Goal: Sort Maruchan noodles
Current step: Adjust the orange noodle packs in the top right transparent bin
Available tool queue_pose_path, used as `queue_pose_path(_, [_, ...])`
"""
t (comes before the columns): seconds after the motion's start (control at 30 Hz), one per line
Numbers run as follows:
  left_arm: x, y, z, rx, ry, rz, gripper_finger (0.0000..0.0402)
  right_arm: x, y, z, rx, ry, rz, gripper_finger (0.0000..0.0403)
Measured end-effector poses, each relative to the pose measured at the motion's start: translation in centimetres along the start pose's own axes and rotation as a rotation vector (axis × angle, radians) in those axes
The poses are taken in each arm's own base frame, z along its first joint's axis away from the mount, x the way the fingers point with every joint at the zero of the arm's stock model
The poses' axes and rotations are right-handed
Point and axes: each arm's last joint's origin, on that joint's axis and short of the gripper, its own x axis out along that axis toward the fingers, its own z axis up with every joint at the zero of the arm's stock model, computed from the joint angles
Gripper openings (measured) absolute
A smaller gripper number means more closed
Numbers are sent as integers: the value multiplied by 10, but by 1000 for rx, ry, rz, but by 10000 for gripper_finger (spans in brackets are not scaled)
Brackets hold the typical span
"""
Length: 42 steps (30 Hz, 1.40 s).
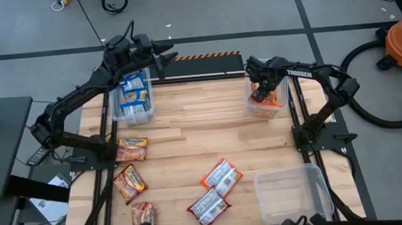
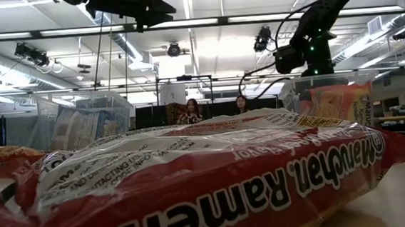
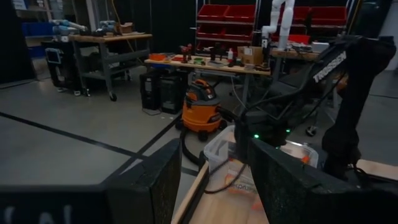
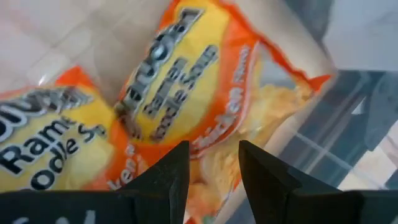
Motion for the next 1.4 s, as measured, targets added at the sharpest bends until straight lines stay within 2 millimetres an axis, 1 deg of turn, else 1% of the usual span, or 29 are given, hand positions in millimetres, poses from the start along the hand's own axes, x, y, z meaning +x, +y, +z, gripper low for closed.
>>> queue_pose_path(0.13, [1,-3,0,-1,1,8,192,1,-3,2,17,-18,4,144])
queue_pose_path(0.37, [3,-9,0,0,1,10,192,1,-7,2,-16,-5,25,144])
queue_pose_path(0.47, [4,-10,0,0,0,7,192,-5,-8,3,-12,18,47,144])
queue_pose_path(0.57, [4,-10,0,0,0,13,192,-15,-12,8,48,6,54,144])
queue_pose_path(0.63, [4,-10,0,2,0,21,192,-23,-13,11,54,-21,58,144])
queue_pose_path(0.73, [4,-10,0,6,0,31,192,-32,-8,10,23,-59,61,144])
queue_pose_path(0.83, [4,-10,0,6,0,32,192,-35,-2,6,-22,-77,26,144])
queue_pose_path(0.93, [4,-11,0,4,0,26,192,-28,4,0,3,-93,1,144])
queue_pose_path(1.03, [5,-16,0,1,3,14,192,-12,9,-6,69,-107,-13,144])
queue_pose_path(1.13, [7,-20,-1,-1,9,1,192,1,9,-5,157,-118,24,144])
queue_pose_path(1.3, [8,-27,-4,-6,41,8,192,7,1,-8,236,-83,-34,144])
queue_pose_path(1.4, [9,-29,-4,-6,43,7,192,8,-3,-7,250,-64,7,144])
